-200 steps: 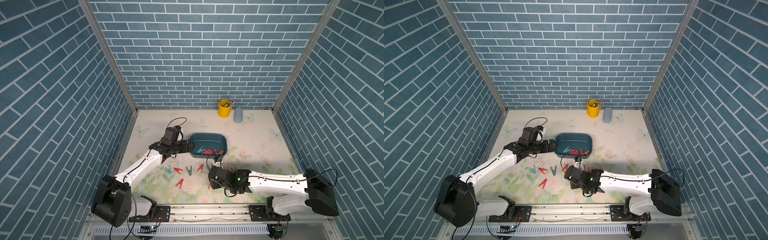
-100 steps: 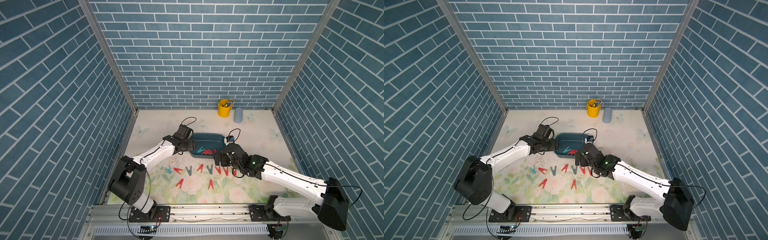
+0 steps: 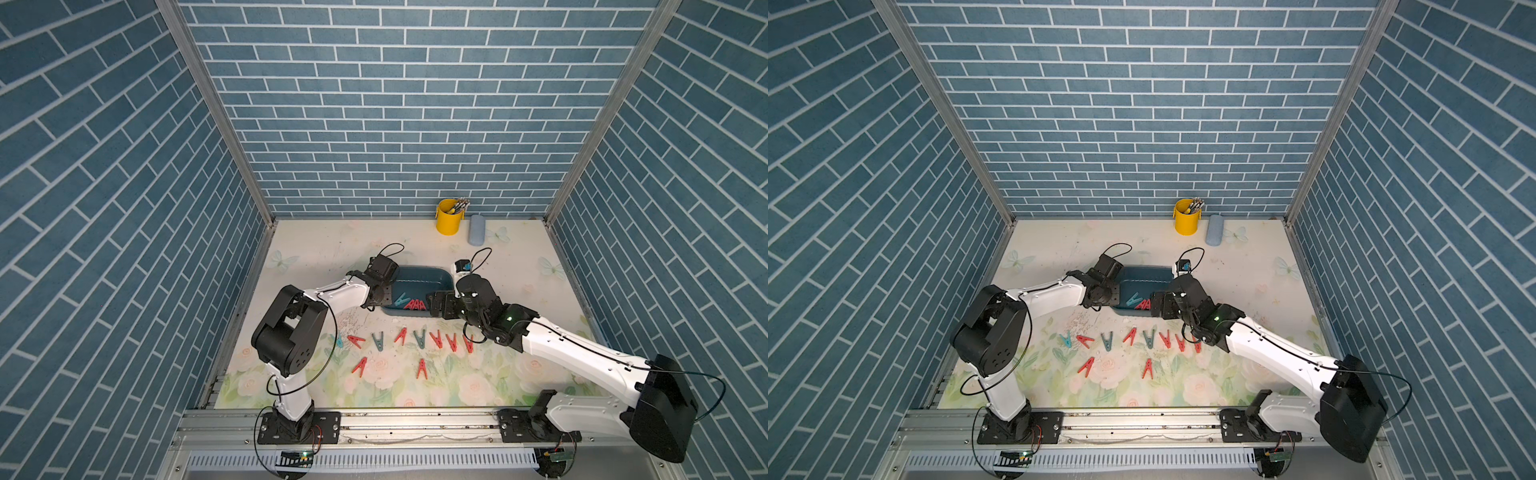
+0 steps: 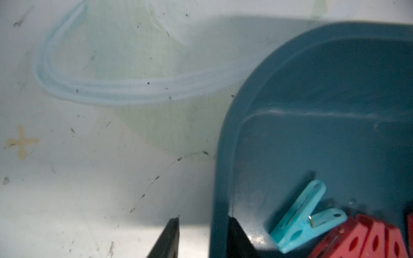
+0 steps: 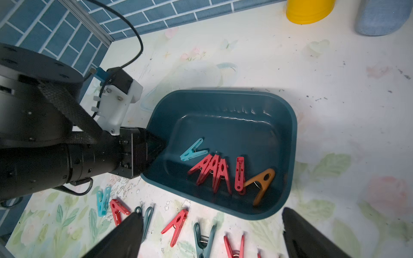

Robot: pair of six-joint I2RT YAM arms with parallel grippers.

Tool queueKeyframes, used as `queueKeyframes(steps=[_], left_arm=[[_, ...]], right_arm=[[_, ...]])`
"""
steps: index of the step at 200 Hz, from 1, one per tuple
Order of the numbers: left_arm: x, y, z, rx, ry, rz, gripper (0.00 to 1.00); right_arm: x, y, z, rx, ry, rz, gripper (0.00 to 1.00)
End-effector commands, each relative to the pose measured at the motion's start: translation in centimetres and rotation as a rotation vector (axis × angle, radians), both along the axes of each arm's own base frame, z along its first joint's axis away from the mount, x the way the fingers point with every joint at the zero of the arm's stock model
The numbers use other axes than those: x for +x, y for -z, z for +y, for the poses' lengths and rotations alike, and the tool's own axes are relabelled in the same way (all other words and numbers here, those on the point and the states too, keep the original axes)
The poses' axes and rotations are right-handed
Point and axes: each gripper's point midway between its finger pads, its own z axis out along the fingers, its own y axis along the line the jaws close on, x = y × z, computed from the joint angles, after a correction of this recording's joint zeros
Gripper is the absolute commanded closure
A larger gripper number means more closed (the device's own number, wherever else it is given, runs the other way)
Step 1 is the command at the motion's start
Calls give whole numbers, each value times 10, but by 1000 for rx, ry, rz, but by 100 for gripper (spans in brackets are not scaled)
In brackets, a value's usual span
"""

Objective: Take the clothespins out of the storage box
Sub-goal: Adjust the storage box at the center of the board.

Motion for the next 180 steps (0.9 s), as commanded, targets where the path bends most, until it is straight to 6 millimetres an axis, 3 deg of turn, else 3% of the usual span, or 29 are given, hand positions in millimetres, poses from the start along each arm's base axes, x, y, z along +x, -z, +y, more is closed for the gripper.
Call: queueKeyframes(steps=[1,21,47,103,143,180], left_arm=[[3,-4,-4,-10,-4,-13,80],[1,-7,-6,-23,-2,6,93],[-3,-20,-10,-53,-14,40,100],[-14,-57,-18,-176,-88,180,100],[-32,-54,-13,-345,-186,343,100],[-39,-47,-10,-387,-222,417,100]], right_arm=[[2,4,5,20,-32,-12,1],[5,6,2,31,-27,-16,1],[8,6,1,51,-26,-18,1],[16,-1,-3,93,-22,-45,1],[18,-4,-3,120,-32,-53,1],[16,-5,-6,119,-36,-62,0]])
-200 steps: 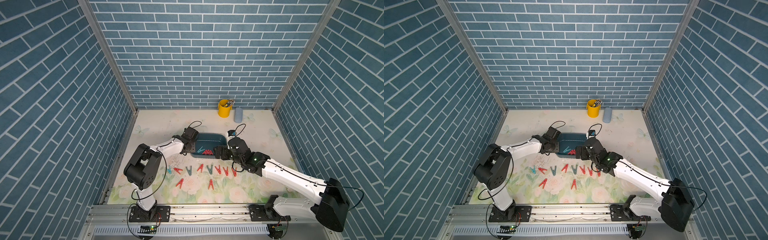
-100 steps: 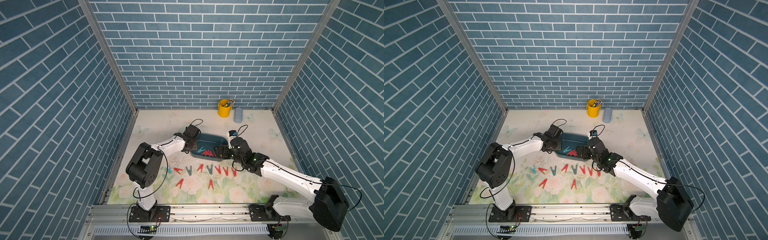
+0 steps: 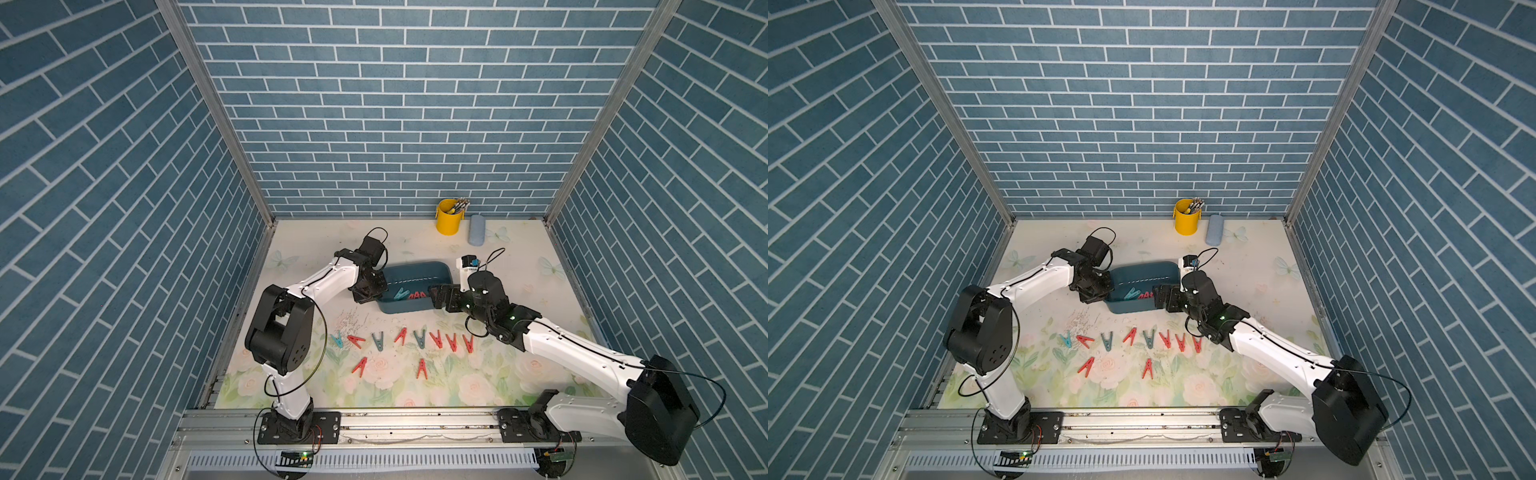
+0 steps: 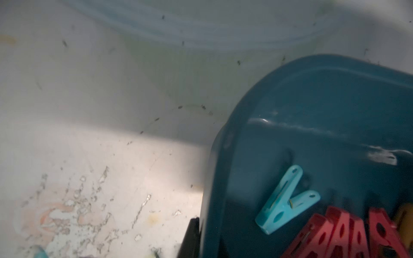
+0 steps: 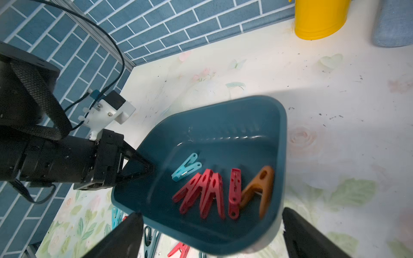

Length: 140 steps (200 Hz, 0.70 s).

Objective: Take the clothespins out of the storage box
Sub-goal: Adjust the storage box at the center of the board.

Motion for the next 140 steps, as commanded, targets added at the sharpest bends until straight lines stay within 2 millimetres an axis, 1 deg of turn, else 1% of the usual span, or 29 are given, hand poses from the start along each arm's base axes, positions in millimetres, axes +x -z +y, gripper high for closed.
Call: queueKeyframes(steps=[1,21,49,61,75,85,98,120,140], left_arm=[[-12,-10,-10,-100,-27,63,100],[-9,-8,-10,-106,-35,70,100],[3,-7,-8,-76,-40,43,100],[13,-10,-3,-37,-43,-4,100],[27,-12,8,42,-43,-78,100],[34,-11,15,96,-36,-126,100],[41,-8,18,147,-16,-186,100],[47,-2,26,228,3,-267,100],[49,3,26,239,21,-322,100]], right_arm=[[-4,0,-4,-11,-22,-15,1],[-5,2,-6,-12,-17,-16,0],[-5,5,-8,-5,-6,-12,1],[-5,6,-8,3,-1,-6,1],[-5,7,-7,11,2,-6,1],[-4,7,-6,13,-2,-7,1],[-2,9,-2,7,-9,-4,1],[4,12,6,-19,-24,12,1],[10,12,12,-28,-29,20,1]])
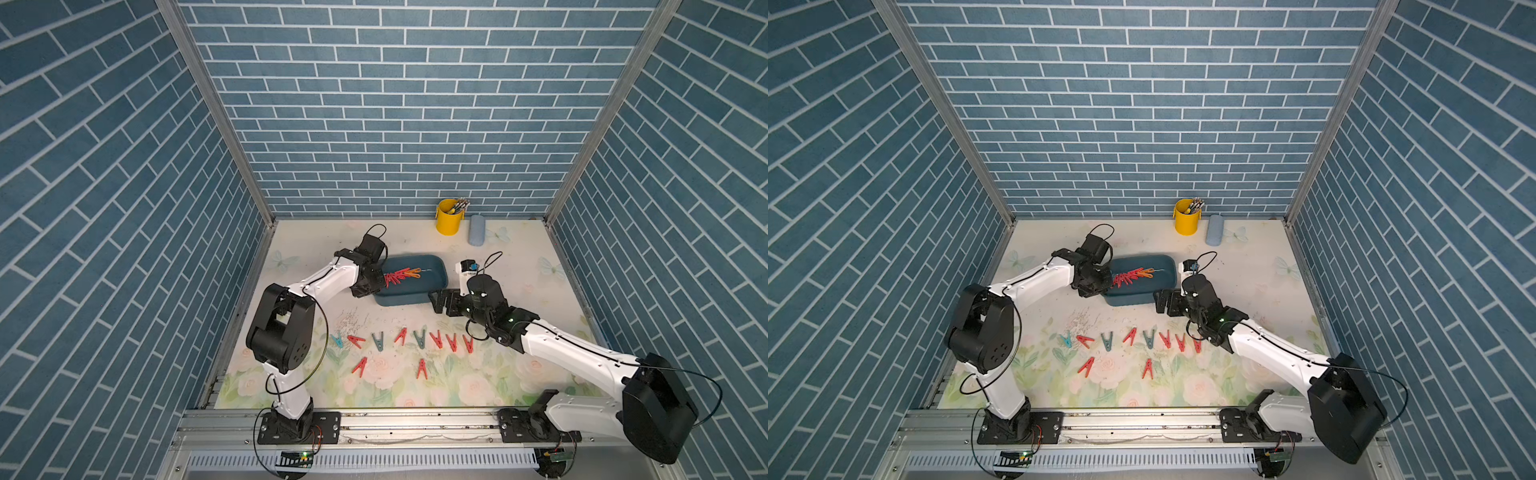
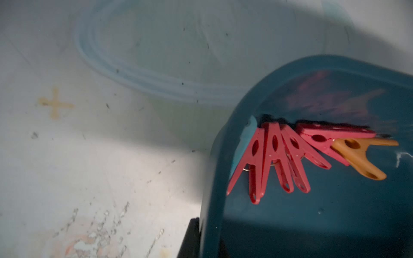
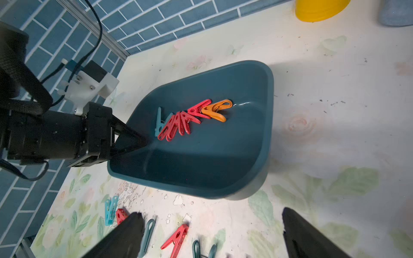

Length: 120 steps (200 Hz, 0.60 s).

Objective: Take the clothespins out of the storage box
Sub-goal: Adjust the storage box at the center of the board.

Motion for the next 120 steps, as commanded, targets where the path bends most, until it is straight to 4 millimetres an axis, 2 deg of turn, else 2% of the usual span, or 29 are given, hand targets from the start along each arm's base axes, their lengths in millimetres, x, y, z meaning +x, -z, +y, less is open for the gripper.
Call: queueKeyframes(steps=[1,52,64,78,97,120], left_arm=[[13,-2,7,75,28,-125,100],[12,13,3,92,68,-146,96],[12,15,0,83,72,-149,88],[11,15,-3,74,80,-150,76],[11,11,-5,70,85,-160,64],[12,3,-7,55,94,-173,58]], right_arm=[[10,-8,10,-5,-20,-18,1],[30,0,29,-66,-37,17,1],[36,3,34,-78,-44,25,1],[41,6,42,-86,-60,29,0],[50,11,52,-122,-99,21,9],[61,24,61,-197,-143,16,18]])
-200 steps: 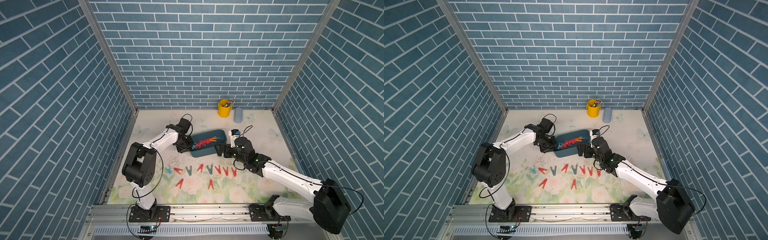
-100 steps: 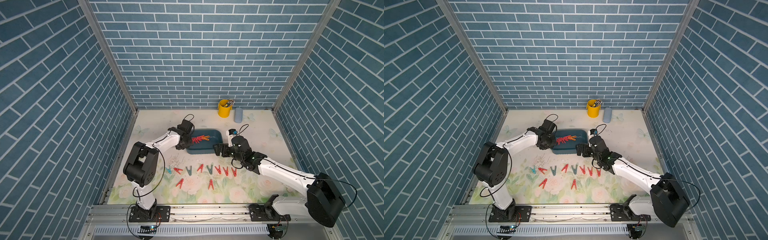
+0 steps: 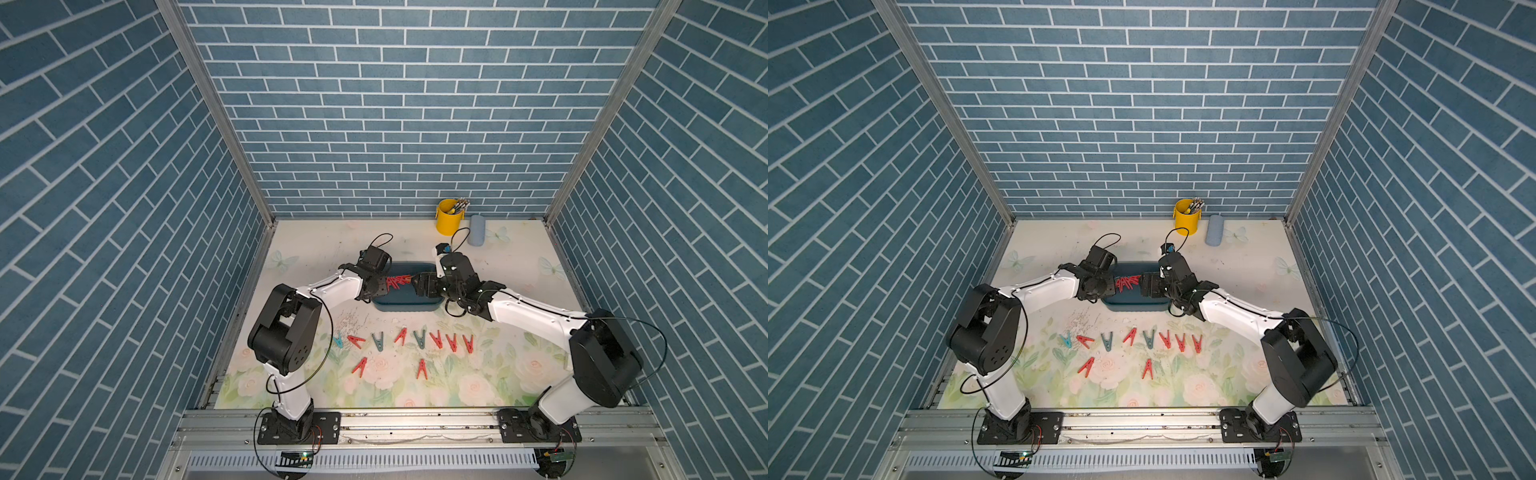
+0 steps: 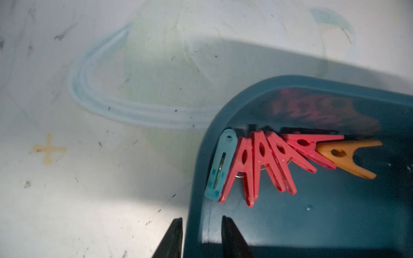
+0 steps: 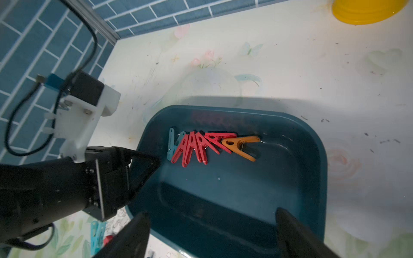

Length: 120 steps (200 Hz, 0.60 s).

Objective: Take the clothespins out of the storage box
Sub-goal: Adjust the storage box at the center of the board, then pick up the clothespin from the storage box.

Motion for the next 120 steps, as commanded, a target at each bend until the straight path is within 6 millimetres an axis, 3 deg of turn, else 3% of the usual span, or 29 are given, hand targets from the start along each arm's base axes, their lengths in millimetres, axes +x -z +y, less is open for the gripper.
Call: queueKeyframes(steps=[1,32,52,64,87,101,120], left_arm=[[0,-13,-2,-12,15,-34,58],[2,-36,-2,-20,19,-69,49],[5,-62,1,-29,11,-118,42],[6,-76,0,-50,15,-145,32],[8,-102,-2,-100,19,-200,10],[8,-116,-2,-123,18,-228,3],[8,-129,-6,-162,29,-250,0]], right_arm=[[8,11,6,-98,-73,-14,18],[21,30,16,-178,-136,-10,35],[29,45,18,-245,-187,-6,40],[34,54,15,-277,-212,1,46],[43,67,12,-324,-253,16,50],[48,72,9,-364,-263,10,58],[52,82,6,-412,-287,13,59]])
